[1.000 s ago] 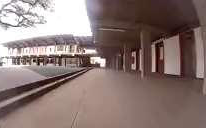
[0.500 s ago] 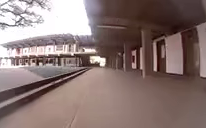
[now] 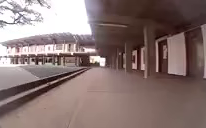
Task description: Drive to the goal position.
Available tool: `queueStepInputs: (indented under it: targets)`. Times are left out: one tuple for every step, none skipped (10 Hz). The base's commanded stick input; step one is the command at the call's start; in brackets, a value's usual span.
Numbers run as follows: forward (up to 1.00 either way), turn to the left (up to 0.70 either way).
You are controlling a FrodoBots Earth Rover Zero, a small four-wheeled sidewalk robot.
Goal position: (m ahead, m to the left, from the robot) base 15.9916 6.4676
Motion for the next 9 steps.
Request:
queueStepInputs:
  targets:
    - [0.5, 0.0]
    - [0.5, 0.0]
    - [0.5, 0.0]
    - [0.5, 0.0]
    - [0.5, 0.0]
    - [0.5, 0.0]
    - [0.5, 0.0]
    - [0.5, 0.0]
    - [0.5, 0.0]
